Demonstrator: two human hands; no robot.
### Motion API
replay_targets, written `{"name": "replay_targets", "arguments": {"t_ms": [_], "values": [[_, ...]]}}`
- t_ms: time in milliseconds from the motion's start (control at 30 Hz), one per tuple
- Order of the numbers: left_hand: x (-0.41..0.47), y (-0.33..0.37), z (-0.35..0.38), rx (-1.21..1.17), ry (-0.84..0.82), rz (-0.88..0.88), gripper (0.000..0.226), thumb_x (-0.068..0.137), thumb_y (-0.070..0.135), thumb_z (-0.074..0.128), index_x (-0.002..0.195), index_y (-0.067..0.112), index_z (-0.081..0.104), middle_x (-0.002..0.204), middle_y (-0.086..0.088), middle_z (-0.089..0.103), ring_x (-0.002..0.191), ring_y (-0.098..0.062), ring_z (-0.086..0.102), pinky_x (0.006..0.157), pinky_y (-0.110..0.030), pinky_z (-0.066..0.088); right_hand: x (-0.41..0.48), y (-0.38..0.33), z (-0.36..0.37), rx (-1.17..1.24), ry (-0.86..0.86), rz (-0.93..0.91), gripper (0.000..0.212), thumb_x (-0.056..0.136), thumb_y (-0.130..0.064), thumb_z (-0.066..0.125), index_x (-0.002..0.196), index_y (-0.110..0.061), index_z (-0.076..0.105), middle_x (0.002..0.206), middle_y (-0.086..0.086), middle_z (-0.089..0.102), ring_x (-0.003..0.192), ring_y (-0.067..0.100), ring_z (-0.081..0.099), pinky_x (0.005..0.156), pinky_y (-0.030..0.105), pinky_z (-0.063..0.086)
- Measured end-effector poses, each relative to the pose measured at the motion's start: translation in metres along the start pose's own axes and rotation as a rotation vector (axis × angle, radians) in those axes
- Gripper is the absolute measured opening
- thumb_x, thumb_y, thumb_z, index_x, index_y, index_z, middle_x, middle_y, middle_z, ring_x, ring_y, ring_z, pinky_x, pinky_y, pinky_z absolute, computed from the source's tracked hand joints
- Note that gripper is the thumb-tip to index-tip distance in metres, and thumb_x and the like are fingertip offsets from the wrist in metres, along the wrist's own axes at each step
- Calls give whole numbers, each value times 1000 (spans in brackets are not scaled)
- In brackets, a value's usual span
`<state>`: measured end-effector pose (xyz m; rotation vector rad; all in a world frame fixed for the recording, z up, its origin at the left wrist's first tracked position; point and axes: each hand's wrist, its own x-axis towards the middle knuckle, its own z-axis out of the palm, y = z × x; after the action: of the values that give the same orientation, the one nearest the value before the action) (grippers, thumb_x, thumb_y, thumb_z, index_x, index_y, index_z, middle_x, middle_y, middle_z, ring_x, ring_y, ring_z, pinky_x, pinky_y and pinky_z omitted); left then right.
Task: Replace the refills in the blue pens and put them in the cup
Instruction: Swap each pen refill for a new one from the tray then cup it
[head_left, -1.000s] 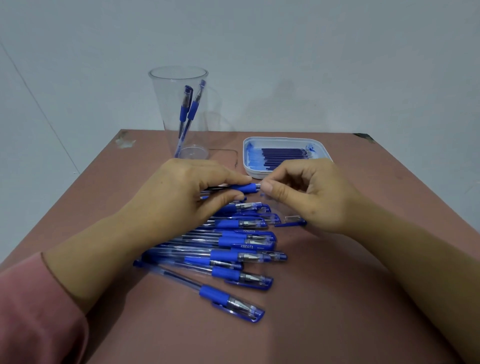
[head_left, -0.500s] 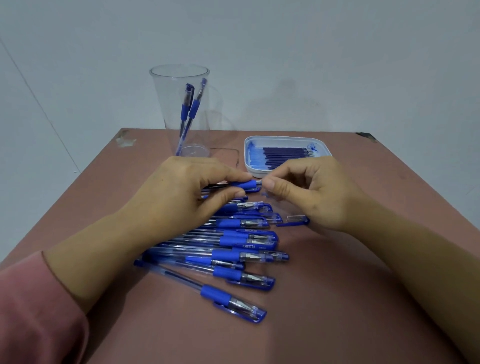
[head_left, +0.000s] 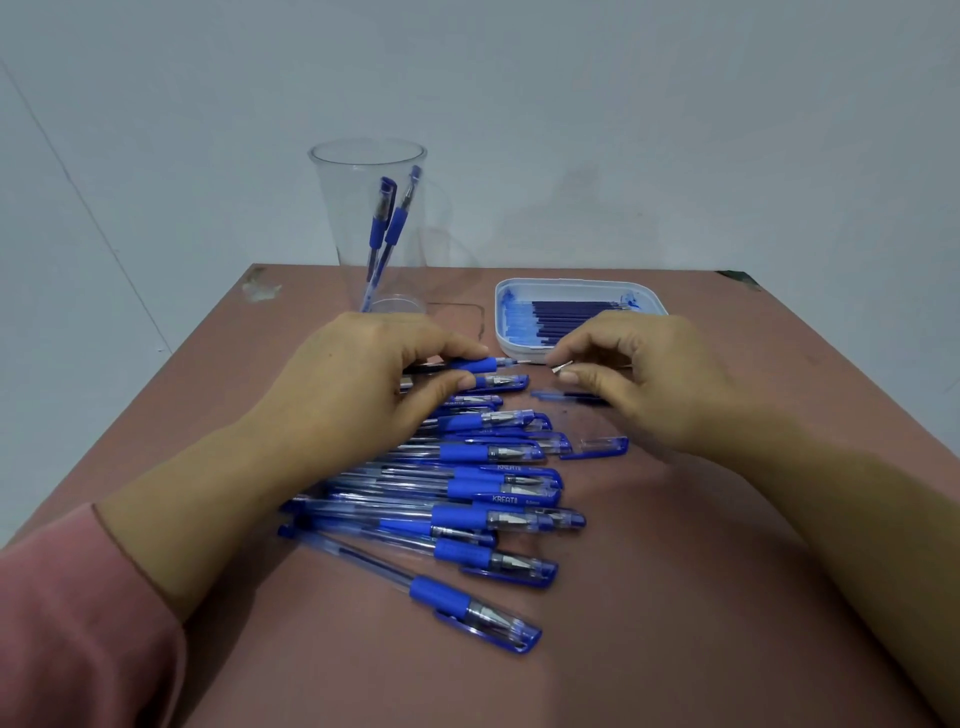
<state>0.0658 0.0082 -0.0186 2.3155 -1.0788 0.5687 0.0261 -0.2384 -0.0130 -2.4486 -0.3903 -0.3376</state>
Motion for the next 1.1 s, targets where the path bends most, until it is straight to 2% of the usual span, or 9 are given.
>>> {"name": "replay_targets", "arguments": {"t_ms": [100, 200, 333, 433, 533, 667, 800, 1000, 1100], "values": [[1, -4, 0, 7, 18, -24, 22, 89, 39, 67, 110, 33, 72, 90, 15, 70, 77, -3, 64, 68, -36, 57, 3, 3, 1, -127, -124, -40, 20, 91, -19, 62, 96, -37, 68, 92, -18, 60, 90, 2, 55, 82, 18, 43], [1, -5, 0, 30, 23, -29, 23, 89, 36, 67, 110, 32, 72, 88, 13, 70, 76, -6, 64, 67, -37, 57, 6, 0, 2, -253, -259, -103, 19, 94, -21, 58, 107, -30, 69, 93, -18, 54, 96, 6, 44, 88, 22, 37], [1, -4, -2, 30, 14, -28, 25, 87, 38, 65, 111, 32, 72, 89, 13, 70, 76, -5, 63, 67, -35, 57, 6, -5, 4, -247, -303, -139, 25, 95, -19, 57, 113, -32, 68, 88, -23, 50, 88, 0, 38, 81, 10, 33], [1, -3, -1, 24, -3, -28, 25, 88, 37, 64, 111, 32, 72, 89, 15, 69, 76, -4, 62, 67, -35, 56, 6, -2, -1, -222, -265, -114, 29, 94, -17, 58, 115, -35, 66, 95, -18, 57, 89, 0, 42, 81, 10, 34], [1, -2, -2, 13, 0, -23, 28, 88, 42, 60, 112, 33, 71, 90, 16, 69, 78, -3, 62, 68, -33, 56, 3, 4, -10, -125, -101, -95, 29, 91, -14, 63, 103, -40, 66, 93, -21, 61, 89, -1, 54, 78, 12, 40], [1, 1, 0, -5, -4, 14, 23, 89, 38, 67, 112, 35, 70, 87, 33, 58, 82, 5, 59, 70, -20, 51, -3, -4, -8, 65, 65, -100, 21, 83, -18, 72, 96, -33, 67, 92, -18, 66, 88, 3, 60, 79, 12, 46], [1, 5, 1, -23, -9, 67, 25, 88, 38, 65, 113, 36, 69, 90, 36, 56, 85, 10, 59, 73, -18, 52, -4, -14, 6, 159, 51, -137, 18, 83, -21, 72, 97, -31, 69, 93, -15, 68, 91, 3, 64, 83, 14, 49], [1, 4, 0, -48, 11, 66, 25, 89, 41, 66, 113, 35, 69, 94, 39, 54, 85, 14, 58, 74, -5, 45, -6, -7, -10, 141, 51, -74, 21, 85, -11, 70, 84, -32, 65, 83, -15, 68, 82, -1, 63, 74, 7, 45], [1, 5, 0, -53, 6, 73, 25, 90, 40, 65, 113, 33, 70, 95, 39, 53, 85, 18, 55, 74, -1, 41, -9, -9, -11, 208, 25, -68, 22, 85, -12, 70, 95, -31, 68, 93, -14, 70, 90, -1, 65, 80, 8, 46]]}}
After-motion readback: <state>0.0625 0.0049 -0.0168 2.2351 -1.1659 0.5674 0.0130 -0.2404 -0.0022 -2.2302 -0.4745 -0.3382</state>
